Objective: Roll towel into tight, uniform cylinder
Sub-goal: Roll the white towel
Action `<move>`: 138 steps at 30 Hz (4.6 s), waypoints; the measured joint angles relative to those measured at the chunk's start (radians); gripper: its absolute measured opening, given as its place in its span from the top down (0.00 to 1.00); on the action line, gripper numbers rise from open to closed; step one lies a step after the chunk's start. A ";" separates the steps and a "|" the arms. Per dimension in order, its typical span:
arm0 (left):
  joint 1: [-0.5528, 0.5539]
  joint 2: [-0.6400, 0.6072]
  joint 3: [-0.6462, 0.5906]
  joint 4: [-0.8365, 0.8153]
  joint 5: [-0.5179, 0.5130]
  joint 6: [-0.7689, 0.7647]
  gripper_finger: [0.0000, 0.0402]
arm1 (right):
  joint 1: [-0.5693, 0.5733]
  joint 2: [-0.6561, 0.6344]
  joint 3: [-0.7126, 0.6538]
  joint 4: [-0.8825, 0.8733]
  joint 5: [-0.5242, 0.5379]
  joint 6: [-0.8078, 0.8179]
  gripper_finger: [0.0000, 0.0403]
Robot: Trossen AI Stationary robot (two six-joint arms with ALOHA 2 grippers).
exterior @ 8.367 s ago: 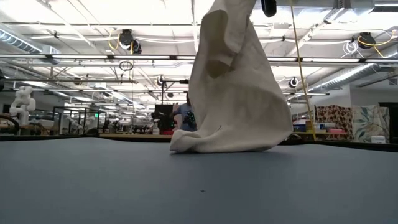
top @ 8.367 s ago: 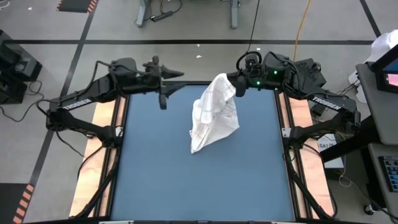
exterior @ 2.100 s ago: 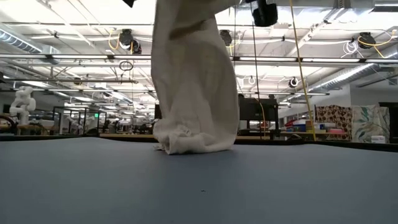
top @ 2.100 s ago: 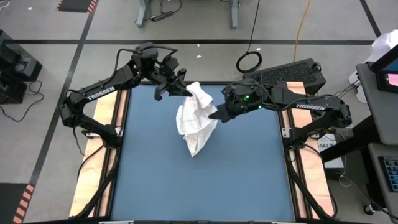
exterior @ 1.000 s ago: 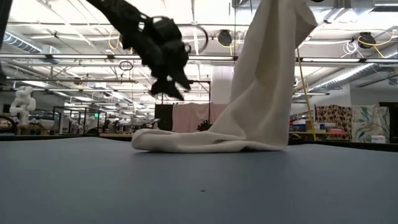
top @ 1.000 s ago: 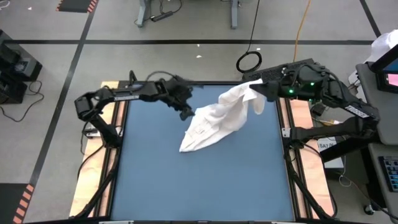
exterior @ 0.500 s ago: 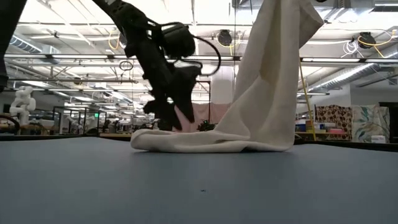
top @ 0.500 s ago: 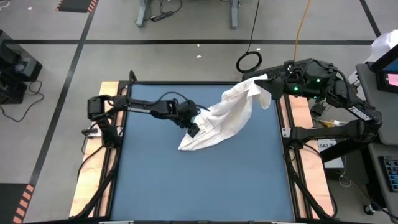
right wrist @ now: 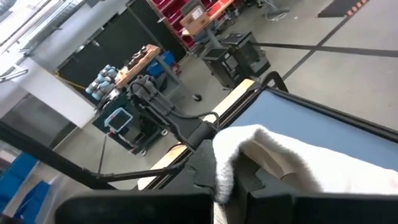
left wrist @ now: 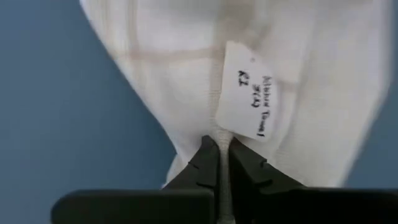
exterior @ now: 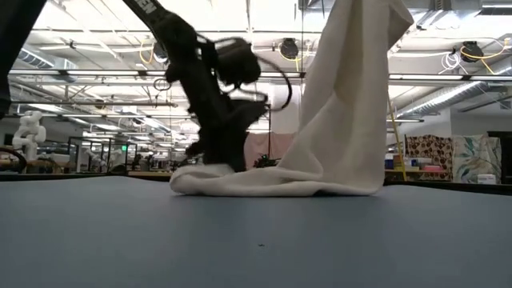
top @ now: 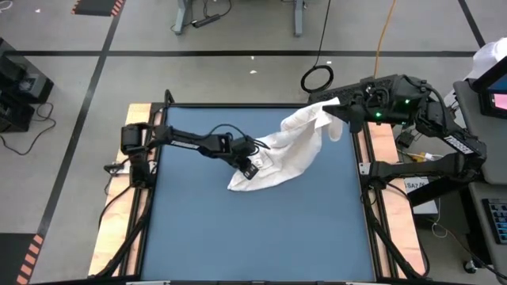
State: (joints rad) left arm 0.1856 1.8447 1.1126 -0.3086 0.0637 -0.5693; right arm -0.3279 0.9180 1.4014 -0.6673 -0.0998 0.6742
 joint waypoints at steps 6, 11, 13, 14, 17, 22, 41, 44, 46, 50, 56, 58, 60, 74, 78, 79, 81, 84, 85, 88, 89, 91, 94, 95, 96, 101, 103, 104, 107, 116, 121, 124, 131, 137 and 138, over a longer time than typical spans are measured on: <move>0.012 -0.170 0.033 -0.020 -0.044 -0.001 0.96 | 0.000 0.002 0.000 0.029 -0.004 -0.055 1.00; 0.023 -0.357 0.089 -0.019 -0.052 0.001 0.97 | 0.000 0.003 -0.001 0.053 0.028 -0.093 1.00; 0.028 -0.423 0.102 -0.014 -0.045 -0.010 0.96 | 0.000 0.004 -0.001 0.055 0.048 -0.105 1.00; 0.029 -0.454 0.106 -0.012 -0.028 -0.009 0.96 | -0.001 0.004 -0.001 0.059 0.050 -0.114 1.00; 0.014 -0.553 0.125 0.067 0.016 0.023 0.95 | 0.000 0.004 -0.001 0.069 0.050 -0.139 1.00; -0.051 -0.653 0.134 -0.058 -0.271 0.216 0.95 | 0.000 0.005 -0.001 0.066 0.050 -0.187 1.00; -0.090 -0.655 0.130 0.046 0.092 0.077 0.95 | 0.016 0.005 -0.001 0.049 -0.011 -0.228 1.00; -0.069 -0.655 0.130 -0.118 0.035 0.103 0.95 | 0.016 0.009 -0.001 0.048 -0.005 -0.245 1.00; -0.053 -0.649 0.127 -0.252 0.001 0.143 0.95 | 0.016 0.016 -0.001 0.042 -0.003 -0.262 1.00; -0.019 -0.613 0.107 -0.472 -0.125 0.213 0.95 | 0.016 0.059 -0.001 -0.018 -0.003 -0.305 1.00; 0.026 -0.561 0.052 -0.479 -0.134 0.280 0.86 | 0.015 0.159 -0.001 -0.103 0.033 -0.376 1.00; 0.037 -0.536 0.037 -0.499 -0.109 0.280 0.78 | 0.015 0.194 -0.001 -0.115 0.055 -0.384 1.00; 0.039 -0.508 0.028 -0.522 -0.100 0.266 0.69 | 0.014 0.225 -0.001 -0.123 0.071 -0.384 1.00; -0.027 -0.442 -0.154 -0.293 -0.199 0.341 0.37 | 0.014 0.294 -0.001 -0.252 0.048 -0.402 1.00; -0.058 -0.444 -0.204 -0.136 -0.214 0.340 0.37 | 0.014 0.294 -0.001 -0.262 0.048 -0.403 1.00; -0.068 -0.443 -0.209 -0.118 -0.214 0.342 0.37 | 0.014 0.294 -0.001 -0.265 0.048 -0.403 1.00; -0.087 -0.423 -0.214 -0.068 -0.214 0.348 0.37 | 0.014 0.294 -0.001 -0.266 0.047 -0.406 1.00; -0.116 -0.381 -0.226 -0.063 -0.258 0.350 0.37 | 0.014 0.294 -0.001 -0.266 0.047 -0.422 1.00; -0.126 -0.357 -0.226 -0.059 -0.288 0.349 0.37 | 0.013 0.294 -0.001 -0.266 0.047 -0.428 1.00; -0.143 -0.289 -0.225 -0.075 -0.352 0.365 0.38 | 0.013 0.294 -0.001 -0.266 0.047 -0.431 1.00; -0.146 -0.268 -0.223 -0.072 -0.358 0.355 0.39 | 0.013 0.294 -0.001 -0.266 0.047 -0.431 1.00; -0.149 -0.237 -0.213 -0.064 -0.366 0.326 0.43 | 0.013 0.294 -0.001 -0.266 0.047 -0.430 1.00; -0.150 -0.224 -0.186 -0.068 -0.410 0.292 0.57 | 0.013 0.294 -0.001 -0.267 0.047 -0.428 1.00; -0.149 -0.224 -0.175 -0.067 -0.421 0.289 0.63 | 0.013 0.294 -0.001 -0.267 0.047 -0.428 1.00; -0.149 -0.225 -0.161 -0.073 -0.433 0.289 0.69 | 0.013 0.294 -0.001 -0.269 0.047 -0.428 1.00; -0.139 -0.241 -0.086 -0.135 -0.446 0.288 0.97 | 0.013 0.294 -0.001 -0.272 0.047 -0.428 1.00; -0.133 -0.240 -0.065 -0.192 -0.445 0.288 0.97 | 0.013 0.294 -0.001 -0.275 0.047 -0.431 1.00; -0.132 -0.240 -0.058 -0.229 -0.445 0.288 0.96 | 0.013 0.294 -0.001 -0.275 0.047 -0.431 1.00; -0.132 -0.239 -0.040 -0.295 -0.417 0.274 0.96 | 0.013 0.294 -0.001 -0.279 0.047 -0.432 1.00; -0.212 -0.283 -0.099 -0.334 -0.316 0.187 0.73 | 0.013 0.294 -0.001 -0.310 0.046 -0.440 1.00; -0.311 -0.278 -0.102 -0.341 -0.413 0.190 0.49 | 0.013 0.294 -0.001 -0.314 0.046 -0.451 1.00; -0.345 -0.272 -0.106 -0.302 -0.528 0.203 0.37 | 0.013 0.294 -0.001 -0.313 0.046 -0.451 1.00; -0.318 -0.176 -0.107 -0.272 -0.535 0.326 0.33 | 0.013 0.294 -0.001 -0.311 0.046 -0.477 1.00; -0.268 -0.108 -0.107 -0.239 -0.597 0.340 0.41 | 0.013 0.294 -0.001 -0.312 0.042 -0.475 1.00; -0.258 -0.104 -0.107 -0.232 -0.604 0.340 0.44 | 0.013 0.294 -0.001 -0.313 0.042 -0.475 1.00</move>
State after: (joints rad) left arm -0.0728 1.7406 1.0058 -0.5402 -0.5406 -0.2289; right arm -0.3153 1.2121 1.4006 -0.9800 -0.0582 0.1994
